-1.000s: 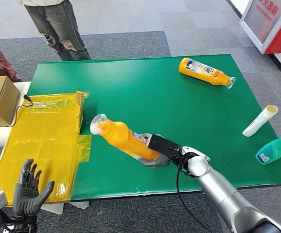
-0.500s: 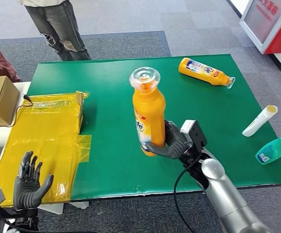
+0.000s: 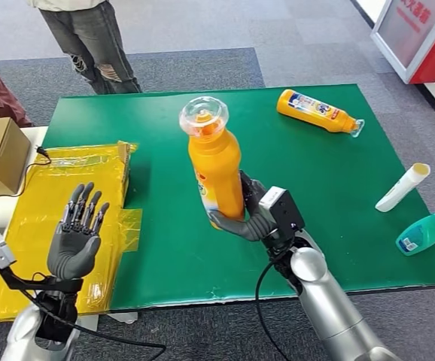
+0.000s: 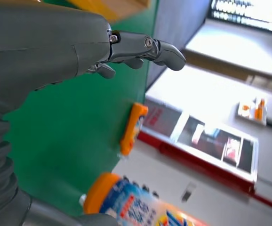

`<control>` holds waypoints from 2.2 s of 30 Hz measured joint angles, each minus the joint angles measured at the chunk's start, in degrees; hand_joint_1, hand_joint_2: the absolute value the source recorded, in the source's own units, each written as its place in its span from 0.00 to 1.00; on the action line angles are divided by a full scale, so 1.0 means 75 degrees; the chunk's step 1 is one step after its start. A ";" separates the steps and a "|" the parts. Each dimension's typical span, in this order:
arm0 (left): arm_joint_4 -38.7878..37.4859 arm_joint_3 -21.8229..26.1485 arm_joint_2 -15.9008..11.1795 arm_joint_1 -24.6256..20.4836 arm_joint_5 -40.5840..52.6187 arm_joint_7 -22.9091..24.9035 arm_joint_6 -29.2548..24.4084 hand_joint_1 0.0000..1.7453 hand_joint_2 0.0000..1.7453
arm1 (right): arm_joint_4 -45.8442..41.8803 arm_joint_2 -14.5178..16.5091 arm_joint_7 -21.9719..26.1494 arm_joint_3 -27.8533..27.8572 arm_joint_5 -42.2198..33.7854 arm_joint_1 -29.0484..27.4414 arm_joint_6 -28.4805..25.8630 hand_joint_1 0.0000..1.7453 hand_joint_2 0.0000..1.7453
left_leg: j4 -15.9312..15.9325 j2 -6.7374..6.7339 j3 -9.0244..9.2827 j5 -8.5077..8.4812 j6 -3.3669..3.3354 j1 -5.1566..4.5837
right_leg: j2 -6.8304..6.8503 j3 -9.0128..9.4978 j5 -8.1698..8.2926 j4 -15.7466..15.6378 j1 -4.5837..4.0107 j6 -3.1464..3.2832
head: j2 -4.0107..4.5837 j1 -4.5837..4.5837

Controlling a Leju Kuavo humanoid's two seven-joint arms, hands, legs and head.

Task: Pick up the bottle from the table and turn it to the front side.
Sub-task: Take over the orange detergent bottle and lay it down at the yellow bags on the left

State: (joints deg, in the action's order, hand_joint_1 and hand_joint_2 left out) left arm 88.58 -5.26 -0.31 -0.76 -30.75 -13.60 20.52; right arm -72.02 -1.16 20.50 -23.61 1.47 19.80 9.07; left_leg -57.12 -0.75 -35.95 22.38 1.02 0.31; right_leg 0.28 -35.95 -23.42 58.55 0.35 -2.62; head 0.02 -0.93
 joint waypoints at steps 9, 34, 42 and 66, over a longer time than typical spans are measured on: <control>0.0077 -0.1483 -0.0329 -0.1207 -0.0858 0.0793 -0.0180 0.00 1.00 | 0.0372 0.0194 0.0050 -0.0065 0.0435 0.0170 -0.0160 1.00 1.00 | 0.0000 0.0000 0.0000 -0.0003 0.0004 0.0002 | 0.0000 -0.0001 0.0001 0.0001 -0.0001 0.0001 | 0.0000 0.0000; -0.0650 -0.2939 -0.0731 -0.2975 -0.0458 0.1345 -0.0659 0.00 1.00 | 0.0643 0.0339 0.0097 -0.0788 0.0657 0.0635 -0.0087 1.00 1.00 | 0.0000 -0.0001 -0.0003 -0.0004 0.0006 0.0001 | -0.0001 -0.0007 0.0002 0.0002 -0.0001 0.0004 | 0.0000 0.0000; -0.0787 -0.3380 -0.0599 -0.3071 -0.0472 0.1422 -0.0635 0.00 1.00 | 0.0671 0.0342 0.0035 -0.0997 0.0715 0.0804 -0.0117 1.00 1.00 | 0.0000 -0.0001 -0.0003 -0.0004 0.0005 0.0001 | -0.0001 -0.0006 0.0003 0.0002 -0.0001 0.0003 | 0.0000 0.0000; -0.1019 -0.3823 -0.0445 -0.3630 -0.0388 0.1621 -0.1225 0.00 1.00 | 0.1462 0.0513 0.0122 -0.1230 0.0892 0.1120 -0.0551 1.00 1.00 | 0.0000 -0.0003 -0.0003 -0.0005 0.0006 0.0002 | -0.0004 -0.0013 0.0003 0.0002 -0.0001 0.0004 | 0.0000 -0.0001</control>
State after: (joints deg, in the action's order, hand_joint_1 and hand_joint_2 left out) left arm 80.94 -33.93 -3.64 -27.98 -33.65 -1.44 11.33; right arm -61.06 2.68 21.41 -32.83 8.16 28.20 4.94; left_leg -57.12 -0.78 -35.98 22.35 1.07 0.32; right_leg 0.25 -36.05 -23.40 58.56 0.34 -2.58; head 0.02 -0.94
